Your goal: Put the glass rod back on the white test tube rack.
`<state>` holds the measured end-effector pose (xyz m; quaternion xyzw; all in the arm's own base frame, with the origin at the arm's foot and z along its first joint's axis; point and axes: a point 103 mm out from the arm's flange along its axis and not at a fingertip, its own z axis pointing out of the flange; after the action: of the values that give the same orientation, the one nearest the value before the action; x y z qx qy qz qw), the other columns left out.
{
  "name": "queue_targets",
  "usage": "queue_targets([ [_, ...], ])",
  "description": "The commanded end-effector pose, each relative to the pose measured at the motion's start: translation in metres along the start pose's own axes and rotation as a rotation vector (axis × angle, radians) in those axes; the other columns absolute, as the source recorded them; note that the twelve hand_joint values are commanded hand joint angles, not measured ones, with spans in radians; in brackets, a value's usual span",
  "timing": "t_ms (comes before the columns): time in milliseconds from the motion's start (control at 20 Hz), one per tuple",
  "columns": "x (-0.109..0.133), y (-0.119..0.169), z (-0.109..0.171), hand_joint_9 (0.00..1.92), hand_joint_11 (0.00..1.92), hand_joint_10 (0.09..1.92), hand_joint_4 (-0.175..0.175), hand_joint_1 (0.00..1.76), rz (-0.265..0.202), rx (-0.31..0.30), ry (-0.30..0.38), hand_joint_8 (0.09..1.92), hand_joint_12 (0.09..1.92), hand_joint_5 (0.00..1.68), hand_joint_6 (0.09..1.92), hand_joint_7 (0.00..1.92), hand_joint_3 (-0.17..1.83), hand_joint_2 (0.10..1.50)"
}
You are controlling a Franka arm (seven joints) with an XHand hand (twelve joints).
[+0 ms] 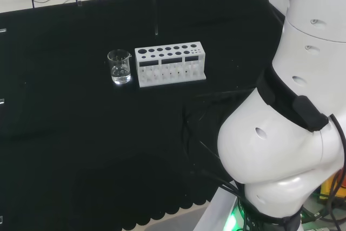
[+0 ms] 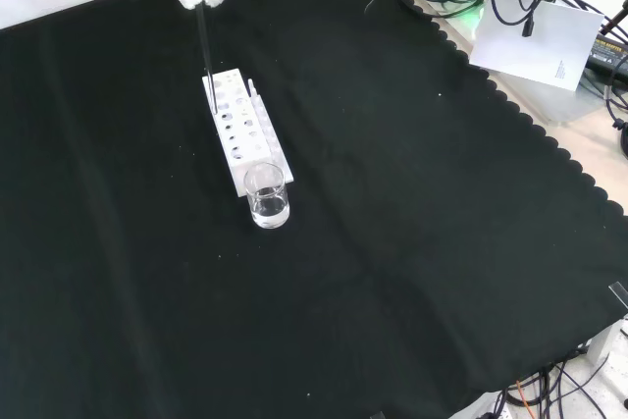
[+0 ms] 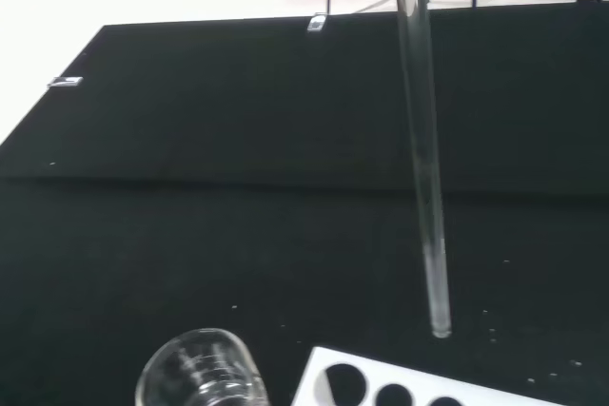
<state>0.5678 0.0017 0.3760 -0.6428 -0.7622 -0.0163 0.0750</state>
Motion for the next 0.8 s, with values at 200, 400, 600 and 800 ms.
queue_targets([
  [200,-0.046,-0.011,-0.003,1.51,1.43,1.13,-0.175,1.28,0.084,-0.004,0.008,1.31,1.18,0.99,0.71,1.0,0.02,1.11],
  [400,-0.064,-0.015,-0.004,1.51,1.43,1.13,-0.175,1.28,0.115,-0.009,0.012,1.31,1.18,0.99,0.71,1.0,0.02,1.11],
  [600,-0.079,-0.019,-0.005,1.51,1.43,1.13,-0.175,1.28,0.141,-0.012,0.015,1.31,1.19,0.99,0.71,1.0,0.02,1.11],
  [800,-0.088,-0.023,-0.004,1.51,1.43,1.13,-0.175,1.28,0.155,-0.011,0.016,1.31,1.19,0.99,0.71,1.0,0.02,1.11],
])
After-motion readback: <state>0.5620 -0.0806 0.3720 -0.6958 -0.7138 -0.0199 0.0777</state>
